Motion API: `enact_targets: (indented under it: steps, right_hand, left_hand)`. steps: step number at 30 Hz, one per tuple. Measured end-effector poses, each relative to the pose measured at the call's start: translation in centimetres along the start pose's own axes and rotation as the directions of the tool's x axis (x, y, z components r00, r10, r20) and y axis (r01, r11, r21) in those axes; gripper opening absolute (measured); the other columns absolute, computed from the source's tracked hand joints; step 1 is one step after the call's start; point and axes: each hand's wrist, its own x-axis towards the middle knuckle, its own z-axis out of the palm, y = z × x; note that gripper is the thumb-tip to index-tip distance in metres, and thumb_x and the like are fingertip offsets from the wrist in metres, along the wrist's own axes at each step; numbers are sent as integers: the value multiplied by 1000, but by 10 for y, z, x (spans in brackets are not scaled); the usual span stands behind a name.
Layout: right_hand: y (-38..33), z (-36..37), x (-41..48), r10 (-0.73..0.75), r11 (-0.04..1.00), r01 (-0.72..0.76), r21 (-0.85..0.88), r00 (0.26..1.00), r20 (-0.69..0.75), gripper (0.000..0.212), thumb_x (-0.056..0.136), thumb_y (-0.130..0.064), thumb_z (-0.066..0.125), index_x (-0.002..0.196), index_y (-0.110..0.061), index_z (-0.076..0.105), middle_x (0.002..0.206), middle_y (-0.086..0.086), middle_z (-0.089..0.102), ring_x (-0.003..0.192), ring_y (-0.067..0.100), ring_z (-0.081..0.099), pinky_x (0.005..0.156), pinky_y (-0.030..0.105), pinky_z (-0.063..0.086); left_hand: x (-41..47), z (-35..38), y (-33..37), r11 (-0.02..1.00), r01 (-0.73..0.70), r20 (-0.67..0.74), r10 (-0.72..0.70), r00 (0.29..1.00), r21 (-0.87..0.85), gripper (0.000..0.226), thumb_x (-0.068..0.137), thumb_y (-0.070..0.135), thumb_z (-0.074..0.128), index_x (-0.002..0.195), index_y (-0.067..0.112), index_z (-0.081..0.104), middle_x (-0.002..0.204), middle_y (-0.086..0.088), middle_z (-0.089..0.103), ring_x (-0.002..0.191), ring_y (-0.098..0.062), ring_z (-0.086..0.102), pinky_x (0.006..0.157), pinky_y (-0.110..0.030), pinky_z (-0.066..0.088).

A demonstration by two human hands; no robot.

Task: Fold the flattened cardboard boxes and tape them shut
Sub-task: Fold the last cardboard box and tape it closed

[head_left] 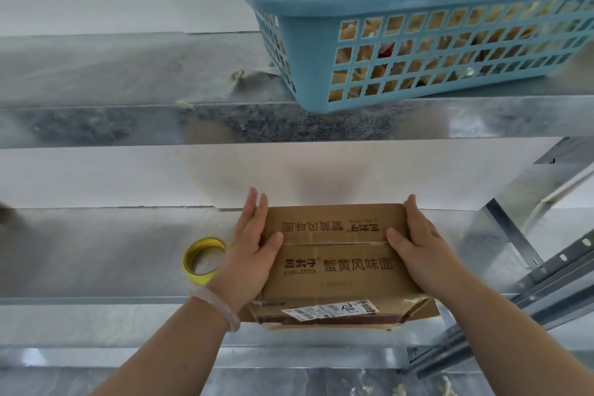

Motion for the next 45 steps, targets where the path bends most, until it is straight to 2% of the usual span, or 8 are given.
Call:
enact_targets:
  steps: [5, 8, 18, 25, 33, 37, 41, 45]
  right_hand:
    - [-3, 3, -8, 141, 965, -124, 230, 988, -59, 76, 94, -46, 57, 155, -25, 16, 120, -8, 55, 96, 13, 57, 72, 29, 45]
    - [-8, 1, -18, 261, 907, -256, 335, 965, 31, 45, 90, -48, 61, 122, -17, 57, 91, 0, 73, 86, 19, 69, 75, 39, 56]
    - [-16, -41, -83, 262, 784, -271, 558, 960, 98, 89, 61, -88, 33, 110, -21, 66, 97, 14, 75, 91, 32, 73, 88, 51, 52]
    - [-15, -38, -86, 4, 770, 24, 637, 999, -42, 27, 81, -34, 67, 104, -46, 73, 110, -3, 74, 97, 18, 72, 86, 40, 52]
    - [31, 5, -71, -179, 834, 210, 510, 978, -109, 77, 76, 19, 67, 108, -50, 59, 120, -13, 66, 123, 8, 57, 96, 30, 53]
    - [48, 18, -71, -227, 925, 245, 290, 969, -93, 66, 81, -4, 75, 121, -46, 44, 124, -32, 55, 125, -9, 47, 105, 26, 42]
    - [36, 21, -74, -113, 897, 131, 421, 991, -69, 39, 81, -50, 58, 114, -64, 42, 109, -39, 60, 104, -15, 57, 70, 7, 49]
    - [20, 12, -59, 108, 867, -6, 498, 978, -176, 52, 75, -74, 39, 110, -38, 53, 99, -16, 65, 95, 9, 62, 88, 35, 52]
  left_hand:
    - [-10, 4, 5, 853, 324, 2, -354, 935, -409, 84, 91, 45, 60, 147, 53, -2, 131, 15, 54, 106, -10, 63, 86, -35, 55]
    - [-18, 2, 15, 755, 442, 126, -440, 889, -484, 52, 90, 45, 59, 138, 35, 42, 94, 6, 75, 80, -15, 73, 57, -28, 57]
    - [-74, -40, 54, 891, 158, -54, -199, 978, -425, 44, 71, 75, 49, 111, 58, 49, 92, 24, 70, 89, -2, 68, 63, -15, 48]
    - [-73, -51, 40, 770, -8, -127, -95, 987, -638, 37, 81, 54, 57, 118, 53, 56, 117, 22, 63, 110, -8, 61, 88, -37, 53]
    - [-64, -27, -13, 663, 2, -112, -130, 985, -749, 40, 93, -10, 42, 114, 19, 60, 116, -4, 67, 117, -25, 58, 87, -34, 51]
    - [-69, -19, -25, 698, 23, -97, -132, 987, -715, 29, 92, 28, 62, 118, 34, 54, 118, 5, 65, 113, -16, 60, 90, -33, 51]
    - [-69, -14, -24, 782, 113, -84, -207, 975, -613, 30, 73, 62, 57, 103, 64, 55, 110, 24, 65, 105, -4, 63, 85, -31, 55]
    - [-60, -18, -11, 794, 156, -245, -358, 901, -588, 39, 72, 75, 44, 99, 50, 57, 85, 24, 69, 85, -7, 66, 67, -25, 55]
